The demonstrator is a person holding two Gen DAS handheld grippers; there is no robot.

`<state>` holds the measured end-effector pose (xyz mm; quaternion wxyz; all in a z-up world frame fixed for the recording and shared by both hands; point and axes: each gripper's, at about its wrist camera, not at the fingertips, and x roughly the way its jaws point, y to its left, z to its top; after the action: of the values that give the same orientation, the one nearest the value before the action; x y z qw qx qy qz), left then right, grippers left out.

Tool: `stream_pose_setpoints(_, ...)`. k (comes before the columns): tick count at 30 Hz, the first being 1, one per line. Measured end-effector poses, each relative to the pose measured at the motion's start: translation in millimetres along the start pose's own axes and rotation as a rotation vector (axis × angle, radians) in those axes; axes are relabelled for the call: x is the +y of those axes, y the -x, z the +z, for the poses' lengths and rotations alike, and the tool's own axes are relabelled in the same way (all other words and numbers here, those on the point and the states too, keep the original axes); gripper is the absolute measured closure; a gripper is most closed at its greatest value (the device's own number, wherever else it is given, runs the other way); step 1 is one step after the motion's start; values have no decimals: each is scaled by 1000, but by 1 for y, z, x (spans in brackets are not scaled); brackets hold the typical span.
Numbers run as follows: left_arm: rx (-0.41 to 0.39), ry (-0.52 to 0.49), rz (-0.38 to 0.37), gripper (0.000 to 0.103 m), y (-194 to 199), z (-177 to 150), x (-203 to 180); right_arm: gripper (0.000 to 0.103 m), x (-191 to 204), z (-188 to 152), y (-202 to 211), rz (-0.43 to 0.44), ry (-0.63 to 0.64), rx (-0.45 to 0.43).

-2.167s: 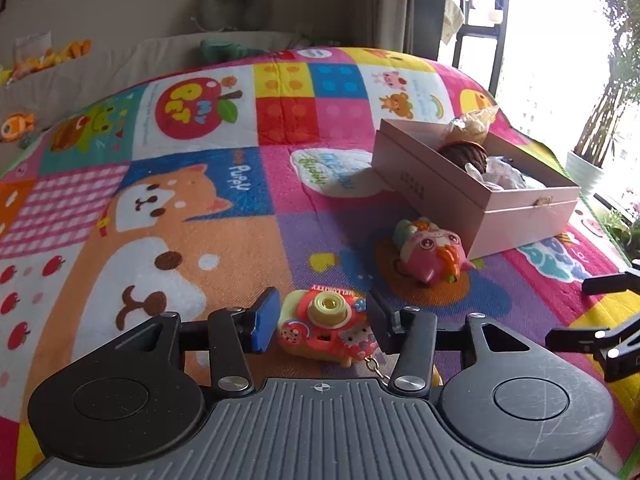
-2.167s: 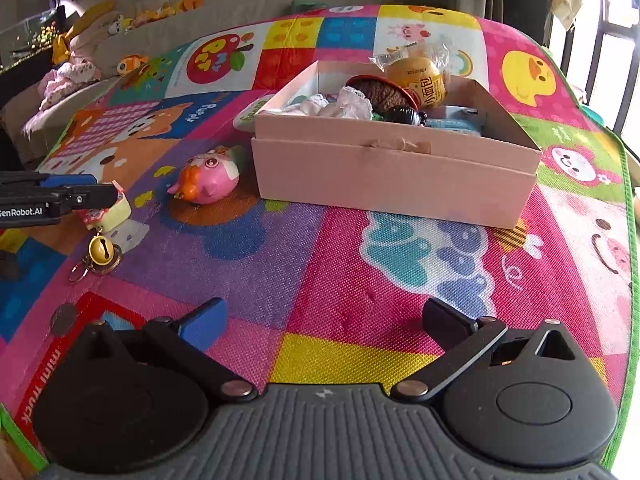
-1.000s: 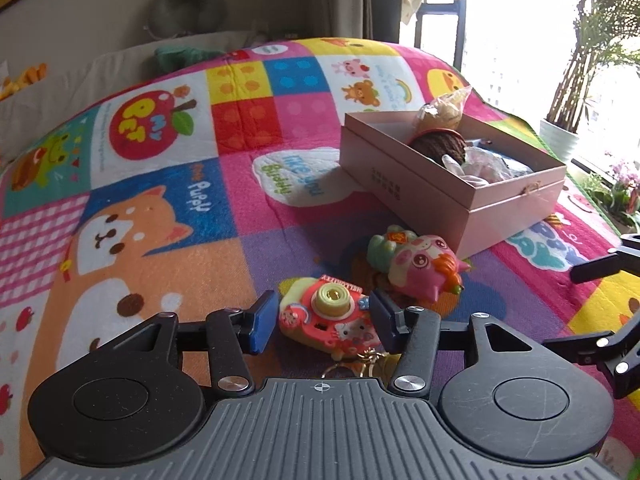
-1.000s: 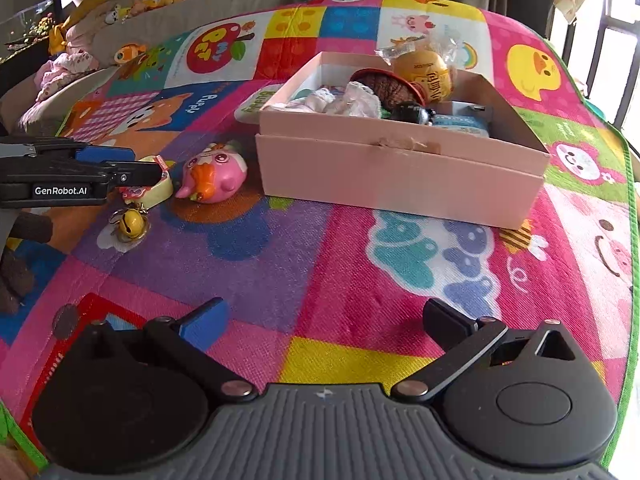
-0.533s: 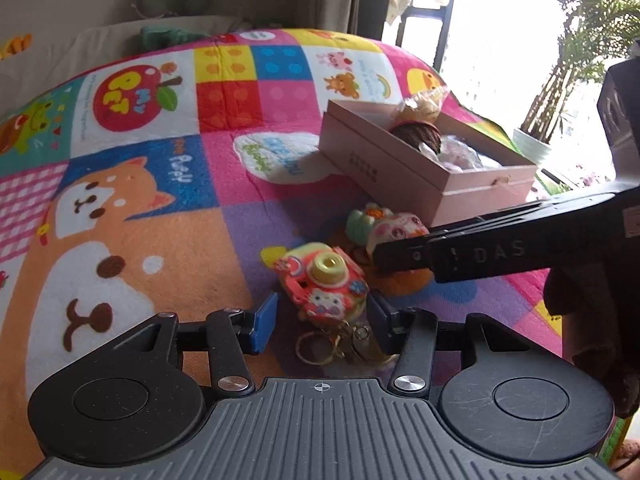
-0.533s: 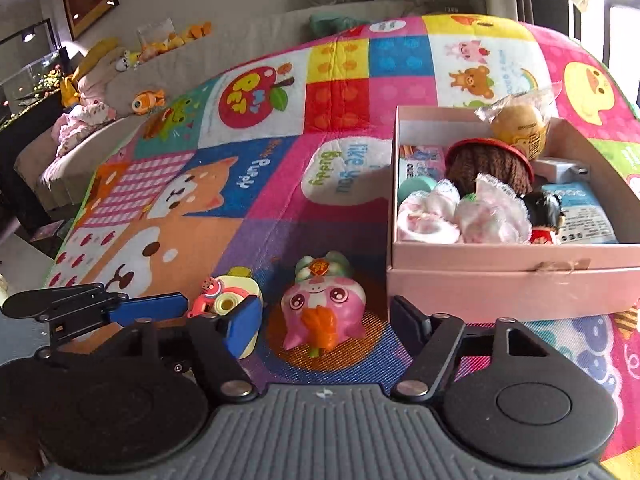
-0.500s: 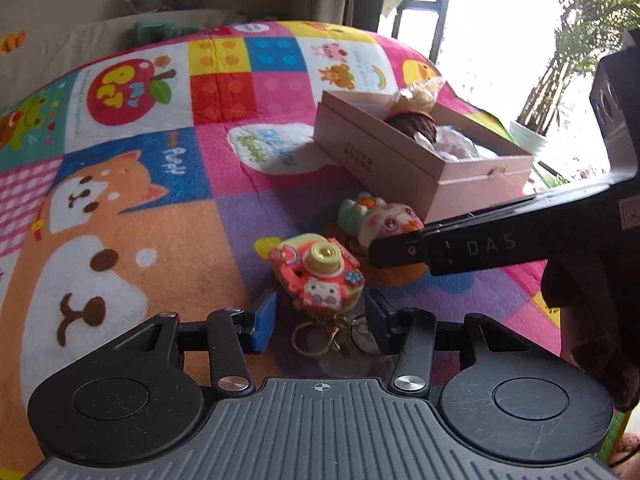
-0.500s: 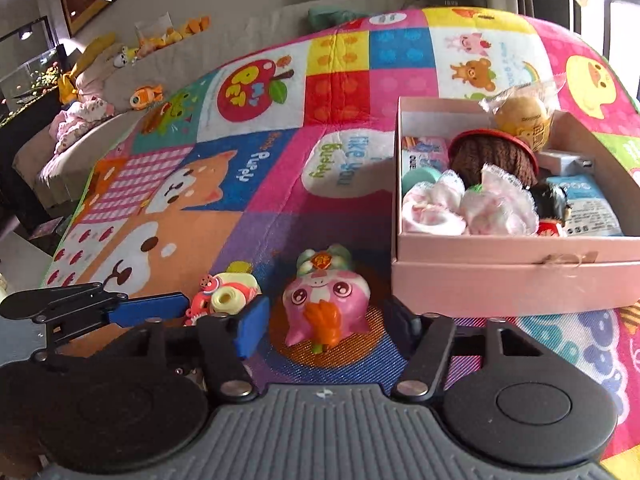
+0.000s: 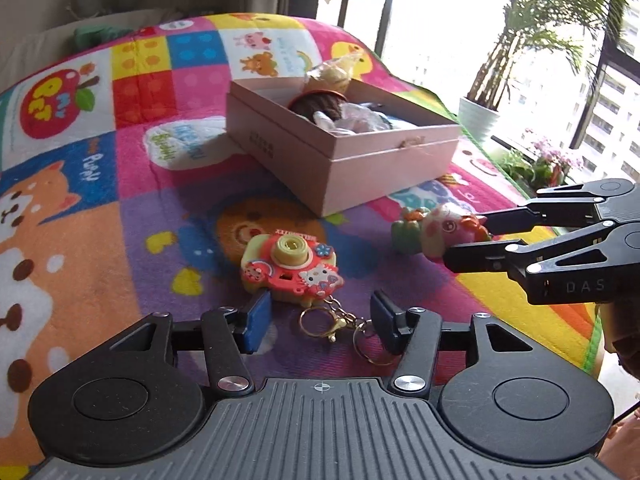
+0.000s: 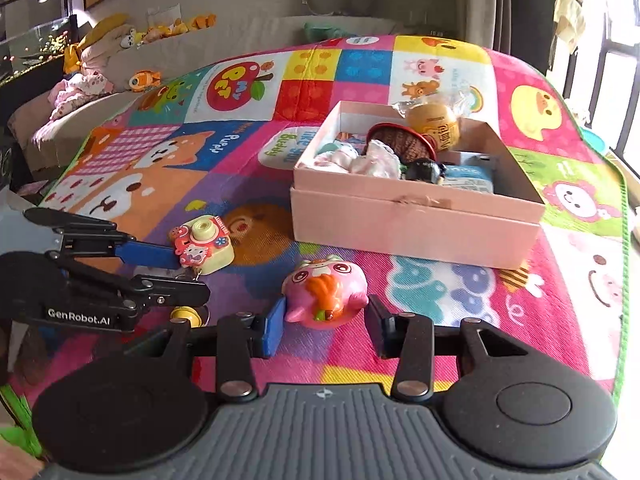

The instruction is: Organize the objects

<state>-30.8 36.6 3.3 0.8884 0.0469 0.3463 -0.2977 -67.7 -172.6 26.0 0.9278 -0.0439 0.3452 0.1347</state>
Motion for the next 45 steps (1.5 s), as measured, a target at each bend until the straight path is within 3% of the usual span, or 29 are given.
stream_pose_setpoints(2, 13, -51, 26, 42, -3, 0, -11, 39, -6, -6, 4, -5, -16, -14)
stream_pose_setpoints(3, 16, -75, 48, 41, -5, 0, -16, 21, -10, -8, 5, -22, -34, -37)
stream_pose_setpoints(4, 16, -73, 59, 41, -6, -1, -19, 13, -14, -10, 6, -38, -52, -57)
stream_pose_setpoints(8, 20, -74, 96, 38, -10, 1, -25, 12, -31, -13, 3, -66, -143, -82)
stream_pose_setpoints(11, 9, -91, 112, 36, -13, 1, -26, 1, -45, -19, -2, -81, -217, -92)
stream_pose_setpoints(16, 11, -84, 116, 35, -15, 3, -26, 0, -59, -25, -4, -50, -303, -94)
stream_pose_setpoints(30, 47, -42, 155, 35, -18, 10, -31, 0, -69, -30, -4, -21, -382, -99)
stream_pose_setpoints(32, 40, -33, 163, 39, -18, 10, -33, 0, -71, -31, -4, -18, -391, -98)
stream_pose_setpoints(34, 29, -42, 153, 58, -17, 10, -35, 0, -72, -31, -5, -18, -398, -96)
stream_pose_setpoints(35, 28, -40, 143, 59, -16, 9, -35, 0, -72, -31, -5, -16, -401, -95)
stream_pose_setpoints(37, 24, -39, 126, 71, -14, 8, -36, 0, -72, -31, -5, -13, -397, -93)
stream_pose_setpoints(41, 28, -53, 115, 71, -11, 5, -39, 0, -62, -25, -6, 47, -298, -70)
stream_pose_setpoints(45, 29, -55, 101, 71, -5, 1, -40, 0, -31, -12, -1, 86, -25, -70)
